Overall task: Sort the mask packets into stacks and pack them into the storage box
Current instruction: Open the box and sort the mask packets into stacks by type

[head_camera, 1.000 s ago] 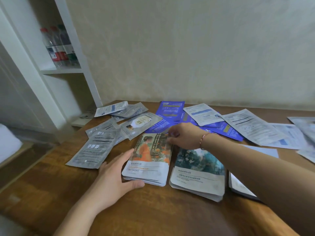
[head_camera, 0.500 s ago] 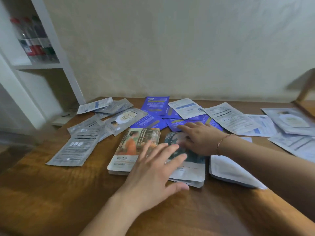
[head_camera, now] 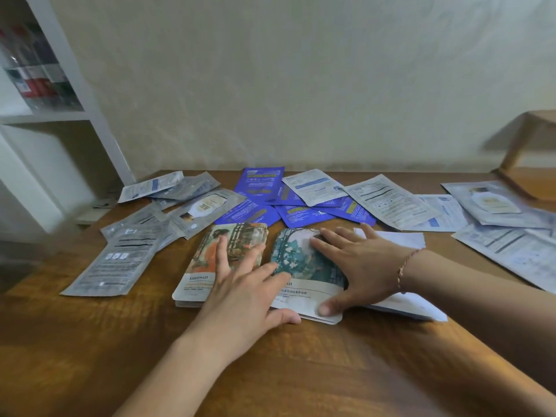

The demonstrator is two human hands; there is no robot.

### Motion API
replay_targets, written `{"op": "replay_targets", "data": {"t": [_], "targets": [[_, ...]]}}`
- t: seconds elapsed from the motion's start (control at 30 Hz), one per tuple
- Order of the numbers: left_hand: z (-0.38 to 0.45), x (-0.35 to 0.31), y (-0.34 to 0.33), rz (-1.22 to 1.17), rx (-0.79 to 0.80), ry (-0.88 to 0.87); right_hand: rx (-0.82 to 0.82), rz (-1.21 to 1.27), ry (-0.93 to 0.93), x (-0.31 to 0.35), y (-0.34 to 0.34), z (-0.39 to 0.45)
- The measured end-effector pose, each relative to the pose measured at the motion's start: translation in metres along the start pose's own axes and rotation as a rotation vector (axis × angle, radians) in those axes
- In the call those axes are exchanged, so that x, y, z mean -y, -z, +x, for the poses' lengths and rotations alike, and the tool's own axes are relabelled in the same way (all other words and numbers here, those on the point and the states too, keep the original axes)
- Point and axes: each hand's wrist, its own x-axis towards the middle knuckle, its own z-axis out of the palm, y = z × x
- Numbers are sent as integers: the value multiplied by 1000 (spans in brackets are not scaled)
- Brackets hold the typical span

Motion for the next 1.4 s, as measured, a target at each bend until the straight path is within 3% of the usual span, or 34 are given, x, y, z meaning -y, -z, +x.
{"op": "replay_targets", "data": {"t": [0.1, 0.2, 0.43, 0.7, 0.83, 0.87, 0.93, 1.0, 1.2, 1.4], "targets": [[0, 2, 0, 31, 3, 27, 32, 147, -15, -7, 10, 6], [1, 3, 0, 27, 7, 66, -38, 334, -72, -21, 27, 23], [4, -4, -3, 72, -53, 103, -89, 251, -37, -25, 29, 54], [1, -6, -5, 16, -99, 141, -208, 453, -14, -32, 10, 53], [5, -6, 3, -47, -206, 56, -485, 598, -251, -84, 11, 26], [8, -8, 7, -81, -230, 51, -480, 545, -341, -107, 5, 19], [20, -17, 16, -171, -230, 55, -301, 429, -501, -145, -14, 2], [39, -29, 25, -258, -167, 88, -165, 384, -580, -164, -32, -10], [137, -42, 27, -474, 92, 140, -206, 288, -641, -182, -47, -11], [220, -17, -6, -315, 330, 209, -236, 235, -711, -200, -48, 4]]}}
